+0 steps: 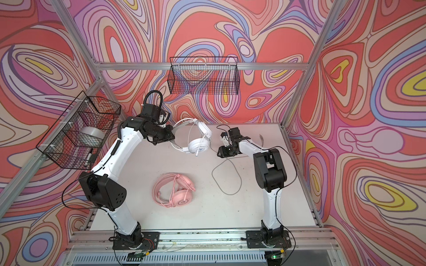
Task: Wrap the headphones
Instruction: 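Lift the grey cable with the right gripper toward the white headset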
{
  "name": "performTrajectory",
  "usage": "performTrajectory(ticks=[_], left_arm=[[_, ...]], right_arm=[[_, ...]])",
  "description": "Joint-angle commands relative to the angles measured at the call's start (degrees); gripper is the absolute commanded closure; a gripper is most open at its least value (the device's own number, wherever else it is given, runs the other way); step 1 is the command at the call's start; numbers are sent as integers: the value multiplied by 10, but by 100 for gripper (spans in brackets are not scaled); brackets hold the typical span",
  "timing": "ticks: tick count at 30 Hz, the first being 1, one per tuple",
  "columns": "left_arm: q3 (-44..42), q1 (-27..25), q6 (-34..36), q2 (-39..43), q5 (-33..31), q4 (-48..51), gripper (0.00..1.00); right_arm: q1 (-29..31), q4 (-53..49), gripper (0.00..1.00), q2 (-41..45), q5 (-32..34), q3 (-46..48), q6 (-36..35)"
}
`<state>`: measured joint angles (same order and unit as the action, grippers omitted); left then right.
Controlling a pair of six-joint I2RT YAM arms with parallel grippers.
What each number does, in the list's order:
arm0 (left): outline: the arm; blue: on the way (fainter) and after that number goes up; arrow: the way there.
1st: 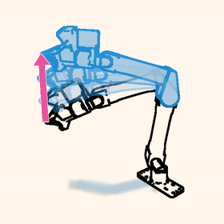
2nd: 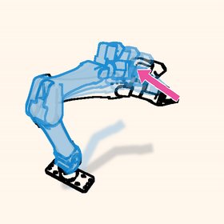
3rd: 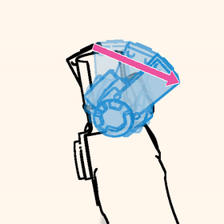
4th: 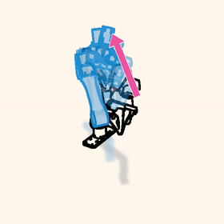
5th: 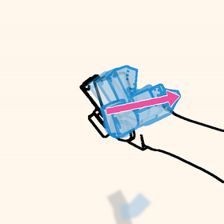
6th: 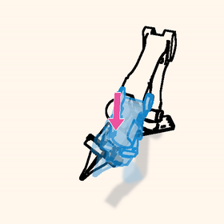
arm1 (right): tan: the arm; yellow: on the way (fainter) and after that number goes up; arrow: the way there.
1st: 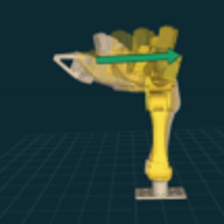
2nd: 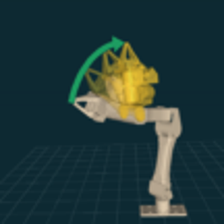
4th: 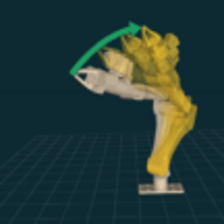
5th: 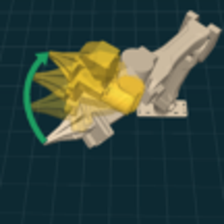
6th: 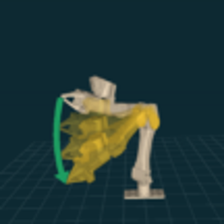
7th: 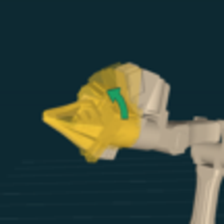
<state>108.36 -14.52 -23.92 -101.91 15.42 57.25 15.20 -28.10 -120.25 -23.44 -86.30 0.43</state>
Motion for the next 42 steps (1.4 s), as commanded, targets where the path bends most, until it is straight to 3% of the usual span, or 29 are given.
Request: performTrajectory(ticks=[1,6,17,22,30,42], left_arm=[[30,4,-17,9,25,-8,100],[45,4,-20,4,29,-7,100],[65,5,-35,1,1,-16,100],[64,8,-49,-4,-1,-26,100],[40,13,-82,-7,-24,-31,100],[-52,13,-208,10,-30,-109,100]], right_arm=[[2,23,50,-18,-1,2,13],[2,17,51,-27,14,6,15],[2,11,63,-12,9,41,23],[2,43,73,17,1,88,42],[3,63,100,56,-4,117,50],[36,43,100,145,38,162,28]])
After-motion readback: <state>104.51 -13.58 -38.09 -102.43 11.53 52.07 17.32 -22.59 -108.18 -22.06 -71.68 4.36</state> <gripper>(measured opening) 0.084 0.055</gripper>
